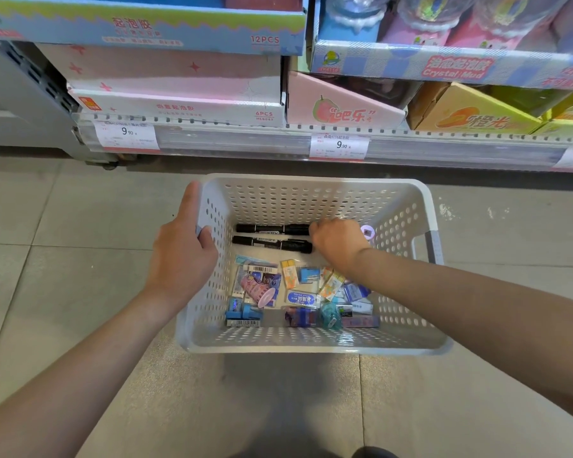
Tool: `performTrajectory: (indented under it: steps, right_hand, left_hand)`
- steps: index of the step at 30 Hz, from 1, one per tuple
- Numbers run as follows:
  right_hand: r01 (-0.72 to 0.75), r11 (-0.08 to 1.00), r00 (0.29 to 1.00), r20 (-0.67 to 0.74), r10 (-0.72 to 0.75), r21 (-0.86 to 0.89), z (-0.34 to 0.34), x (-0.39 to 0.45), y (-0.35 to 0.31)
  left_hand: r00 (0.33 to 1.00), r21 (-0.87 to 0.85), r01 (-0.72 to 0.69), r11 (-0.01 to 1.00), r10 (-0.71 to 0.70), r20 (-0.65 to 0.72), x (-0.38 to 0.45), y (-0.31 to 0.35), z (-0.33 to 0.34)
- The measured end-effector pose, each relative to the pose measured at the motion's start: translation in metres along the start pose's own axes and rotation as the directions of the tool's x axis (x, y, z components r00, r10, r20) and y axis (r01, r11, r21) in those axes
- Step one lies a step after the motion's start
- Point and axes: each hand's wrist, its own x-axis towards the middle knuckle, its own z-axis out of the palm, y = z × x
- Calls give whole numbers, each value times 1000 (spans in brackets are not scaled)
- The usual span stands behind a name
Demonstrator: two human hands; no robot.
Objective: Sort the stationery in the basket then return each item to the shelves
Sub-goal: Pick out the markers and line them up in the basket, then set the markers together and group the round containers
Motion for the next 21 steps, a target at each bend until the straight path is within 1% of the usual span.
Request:
performTrajectory:
  steps: [1,4,7,10,13,17,19,21]
  right_hand:
    - [13,999,1000,9,-13,-34,-2,1,0]
    - [-29,997,997,70,34,-72,-1,-1,1]
    - [-78,997,990,114,80,-18,2,-5,-1]
    - [8,1000,995,104,-9,12,9,-9,1]
    - [59,994,985,154,-73,97,16,-11,11]
    - [1,953,970,232,-75,303,13,-10,16]
    - [-7,940,952,289,-98,342,13,-9,17]
    - [11,939,929,343,-137,345,16,-8,15]
  left_hand:
    - [1000,2,0,1000,0,0,0,0,0]
    - [1000,0,8,1000,-8,4,0,1,-1]
    - [1000,-2,16,1000,-16,4,-1,3,-1]
    - [1000,8,14,1000,-14,-5,-1,2,-2]
    - [1000,6,19,1000,-19,-6,-2,4,-2]
    - [998,-58,58,997,-58,-2,-1,4,-2]
    - [998,-61,61,996,-61,-4,-2,4,-2]
    - [998,-47,55,997,-55,-6,-2,4,-2]
